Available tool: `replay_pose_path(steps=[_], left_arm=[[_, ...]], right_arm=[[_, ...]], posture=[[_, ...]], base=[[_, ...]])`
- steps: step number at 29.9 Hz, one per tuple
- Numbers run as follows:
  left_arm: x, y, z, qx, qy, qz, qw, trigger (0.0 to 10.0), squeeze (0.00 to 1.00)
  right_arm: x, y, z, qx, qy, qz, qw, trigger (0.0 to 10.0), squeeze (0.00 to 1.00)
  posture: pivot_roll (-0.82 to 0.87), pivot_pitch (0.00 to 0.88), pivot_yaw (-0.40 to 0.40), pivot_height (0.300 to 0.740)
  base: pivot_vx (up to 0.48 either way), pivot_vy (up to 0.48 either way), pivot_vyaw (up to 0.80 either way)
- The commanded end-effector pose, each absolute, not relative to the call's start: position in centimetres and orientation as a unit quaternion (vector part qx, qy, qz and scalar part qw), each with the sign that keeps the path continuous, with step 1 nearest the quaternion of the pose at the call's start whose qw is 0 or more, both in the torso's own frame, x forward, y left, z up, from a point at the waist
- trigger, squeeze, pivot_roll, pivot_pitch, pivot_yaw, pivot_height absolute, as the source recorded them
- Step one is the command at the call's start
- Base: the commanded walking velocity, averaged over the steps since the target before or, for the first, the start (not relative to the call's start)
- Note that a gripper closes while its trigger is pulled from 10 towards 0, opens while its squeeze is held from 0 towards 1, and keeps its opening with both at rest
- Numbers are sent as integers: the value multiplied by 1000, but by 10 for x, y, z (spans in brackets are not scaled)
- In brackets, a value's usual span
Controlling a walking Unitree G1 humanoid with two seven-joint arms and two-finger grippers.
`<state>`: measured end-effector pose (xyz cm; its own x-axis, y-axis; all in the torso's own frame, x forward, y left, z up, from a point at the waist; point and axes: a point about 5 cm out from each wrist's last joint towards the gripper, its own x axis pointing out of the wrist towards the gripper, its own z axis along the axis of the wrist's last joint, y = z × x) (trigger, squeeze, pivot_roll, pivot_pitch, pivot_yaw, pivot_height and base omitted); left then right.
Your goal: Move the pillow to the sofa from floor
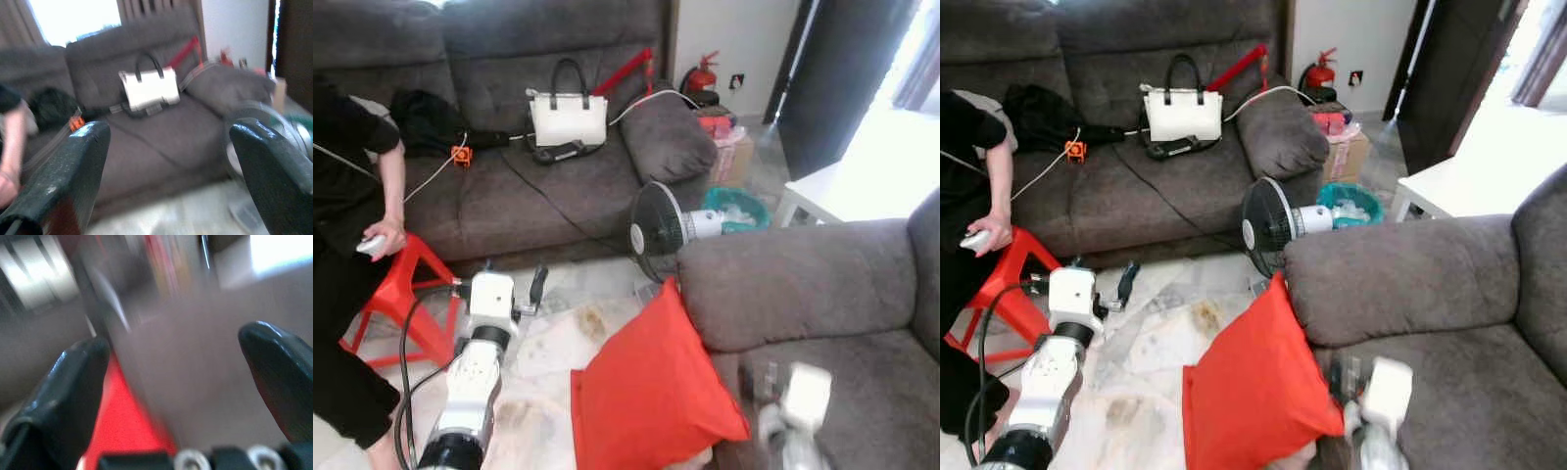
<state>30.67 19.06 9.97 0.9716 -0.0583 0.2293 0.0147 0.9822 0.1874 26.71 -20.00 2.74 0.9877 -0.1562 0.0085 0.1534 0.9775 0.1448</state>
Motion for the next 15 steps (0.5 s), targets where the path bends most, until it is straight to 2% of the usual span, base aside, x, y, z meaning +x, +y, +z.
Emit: replay_pose_path(steps=[1,11,15], left_arm=[[302,199,106,99,-125,-11,987,10000,0],[304,193,130,106,-164,-13,981,10000,0],[290,196,135,108,-162,-9,981,10000,0]], right_arm=[[255,-200,19,75,-1,-85,994,10000,0],[248,-215,33,48,-25,-94,994,10000,0],[226,-223,34,42,-27,-108,993,10000,0]], posture=[[106,0,25,740],[121,0,-3,740],[120,0,-5,740]], base=[[0,0,0],[0,0,0],[0,0,0]])
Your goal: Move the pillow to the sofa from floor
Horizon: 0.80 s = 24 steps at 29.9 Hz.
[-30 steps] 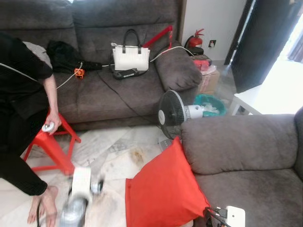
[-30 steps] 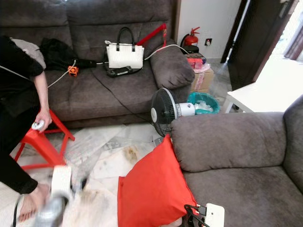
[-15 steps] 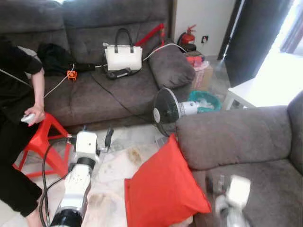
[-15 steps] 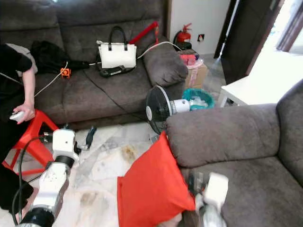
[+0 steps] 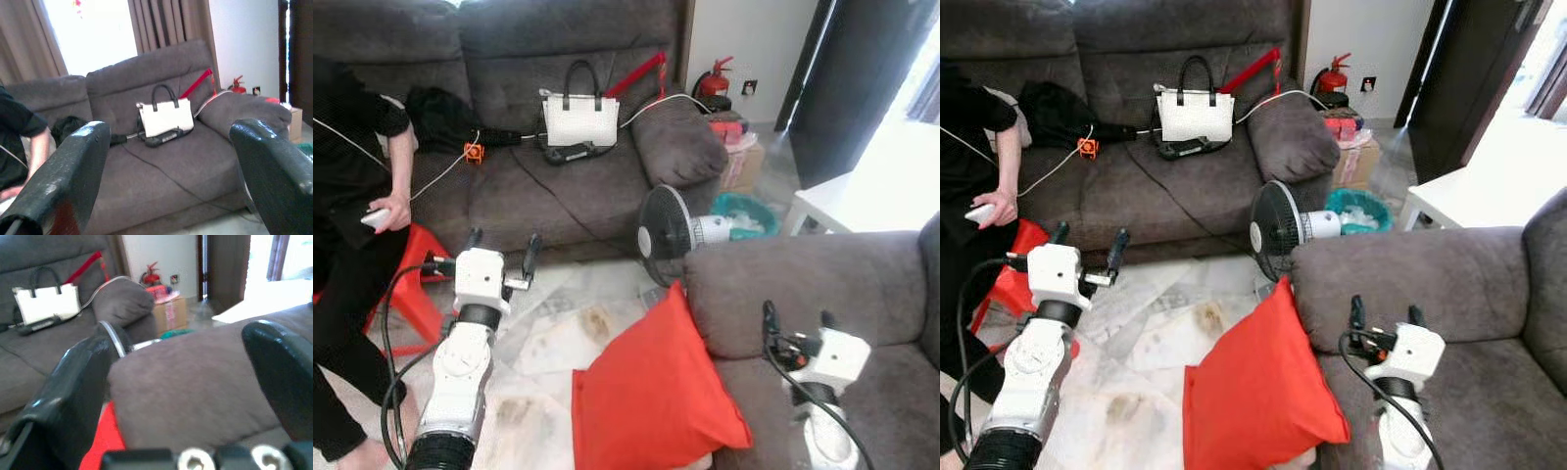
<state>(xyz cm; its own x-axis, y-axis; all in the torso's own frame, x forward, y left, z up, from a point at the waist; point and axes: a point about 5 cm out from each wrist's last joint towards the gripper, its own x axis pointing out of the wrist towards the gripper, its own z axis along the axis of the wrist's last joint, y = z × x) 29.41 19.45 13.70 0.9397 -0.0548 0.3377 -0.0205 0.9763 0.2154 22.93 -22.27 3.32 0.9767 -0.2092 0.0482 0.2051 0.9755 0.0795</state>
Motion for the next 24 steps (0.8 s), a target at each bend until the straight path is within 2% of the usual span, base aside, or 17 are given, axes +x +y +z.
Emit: replay_pose_path(steps=[1,2,6,21,24], left_arm=[[288,197,135,110,-159,-8,981,10000,0],[283,199,129,115,-148,-10,982,10000,0],[281,202,123,123,-133,-15,983,10000,0],[276,195,127,120,-117,-30,985,10000,0],[285,198,130,125,-114,-38,985,10000,0]], right_arm=[[222,-223,34,42,-26,-110,993,10000,0],[211,-223,26,38,-11,-111,993,10000,0],[198,-223,15,18,14,-109,994,10000,0],[191,-225,50,11,-27,-95,995,10000,0],[190,-228,45,13,-20,-117,993,10000,0]], posture=[[120,0,-5,740],[111,0,10,740],[112,0,24,740],[58,0,63,740],[68,0,109,740]], base=[[0,0,0],[0,0,0],[0,0,0],[0,0,0],[0,0,0]])
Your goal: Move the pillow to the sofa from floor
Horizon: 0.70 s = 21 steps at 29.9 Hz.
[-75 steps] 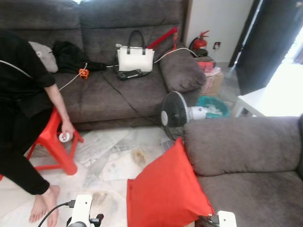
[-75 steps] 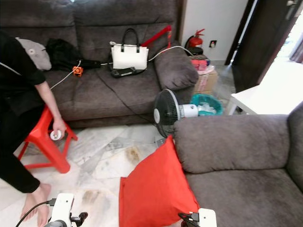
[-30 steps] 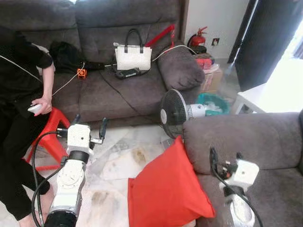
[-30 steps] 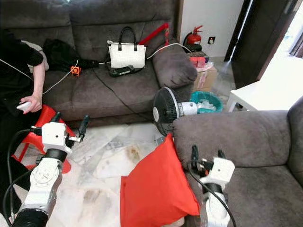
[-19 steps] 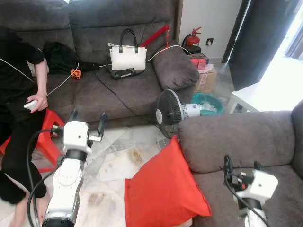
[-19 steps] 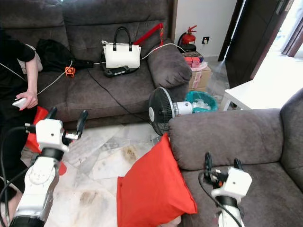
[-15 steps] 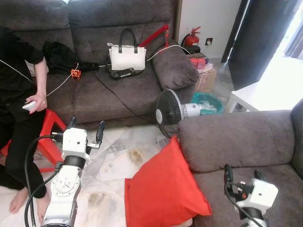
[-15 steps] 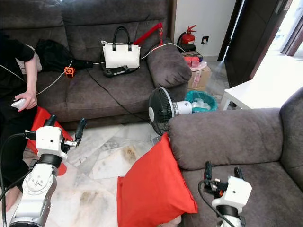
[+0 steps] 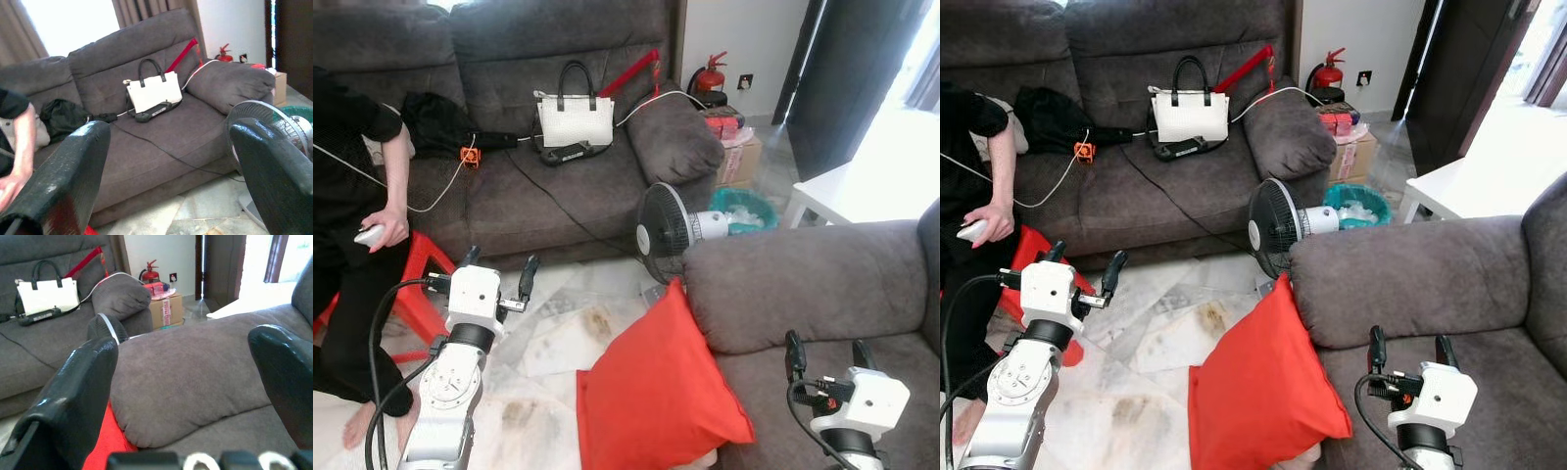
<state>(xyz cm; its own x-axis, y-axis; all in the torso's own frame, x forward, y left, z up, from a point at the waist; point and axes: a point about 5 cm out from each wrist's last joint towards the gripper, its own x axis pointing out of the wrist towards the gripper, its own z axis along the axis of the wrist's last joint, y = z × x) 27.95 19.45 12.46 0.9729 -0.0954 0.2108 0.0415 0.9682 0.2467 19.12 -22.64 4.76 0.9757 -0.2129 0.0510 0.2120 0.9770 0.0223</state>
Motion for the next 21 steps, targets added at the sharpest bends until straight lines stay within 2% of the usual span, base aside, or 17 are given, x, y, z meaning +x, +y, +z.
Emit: replay_pose_path(steps=[1,7,13,15,17,21], left_arm=[[292,199,136,124,-117,-42,984,10000,0],[312,202,144,128,-114,-50,984,10000,0],[309,197,142,125,-114,-52,984,10000,0],[307,202,139,123,-109,-40,986,10000,0],[307,203,139,122,-108,-36,986,10000,0],[302,215,133,103,-103,2,989,10000,0]], right_arm=[[192,-227,41,17,-19,-127,992,10000,0],[201,-214,36,39,-6,-139,990,10000,0],[208,-210,29,45,10,-120,992,10000,0],[216,-206,30,48,12,-104,993,10000,0],[217,-205,31,47,12,-99,994,10000,0],[234,-198,35,29,20,-40,999,10000,0]], posture=[[71,0,142,740],[45,0,144,740],[98,0,118,740],[121,0,76,740],[121,0,76,740],[162,0,-37,740]], base=[[0,0,0],[0,0,0],[0,0,0],[0,0,0],[0,0,0],[0,0,0]])
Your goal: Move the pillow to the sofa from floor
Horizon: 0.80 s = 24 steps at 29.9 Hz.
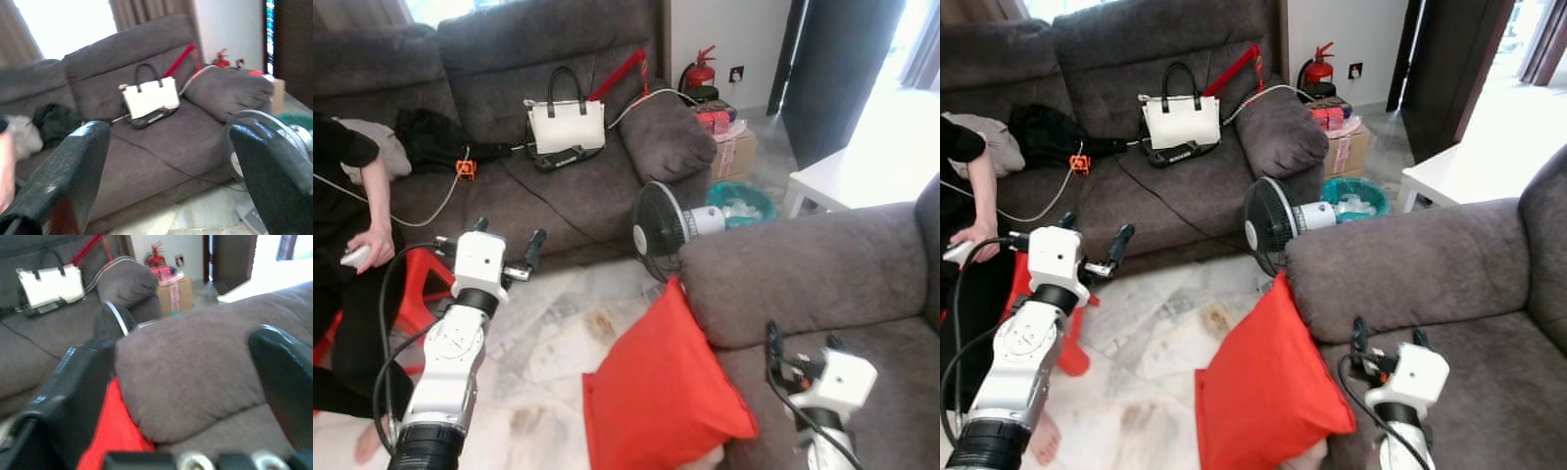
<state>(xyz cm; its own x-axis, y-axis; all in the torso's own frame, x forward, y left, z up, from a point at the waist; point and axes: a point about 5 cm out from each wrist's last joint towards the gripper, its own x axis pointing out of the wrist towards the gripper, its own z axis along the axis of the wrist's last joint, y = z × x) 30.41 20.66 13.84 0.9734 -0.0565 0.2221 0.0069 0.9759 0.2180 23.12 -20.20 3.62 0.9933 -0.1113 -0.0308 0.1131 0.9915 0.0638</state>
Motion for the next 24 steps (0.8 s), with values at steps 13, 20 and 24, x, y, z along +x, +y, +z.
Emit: replay_pose_path(steps=[13,20,24], left_arm=[[295,216,122,69,-103,37,992,10000,0],[296,202,113,65,-86,-2,994,10000,0],[298,194,110,63,-80,-25,994,10000,0]], right_arm=[[252,-218,48,-2,22,-2,1000,10000,0],[241,-223,41,1,29,-36,999,10000,0],[234,-225,41,-5,25,-42,999,10000,0]], posture=[[177,0,-138,740],[140,0,-80,740],[88,0,-40,740]], base=[[0,0,0],[0,0,0],[0,0,0]])
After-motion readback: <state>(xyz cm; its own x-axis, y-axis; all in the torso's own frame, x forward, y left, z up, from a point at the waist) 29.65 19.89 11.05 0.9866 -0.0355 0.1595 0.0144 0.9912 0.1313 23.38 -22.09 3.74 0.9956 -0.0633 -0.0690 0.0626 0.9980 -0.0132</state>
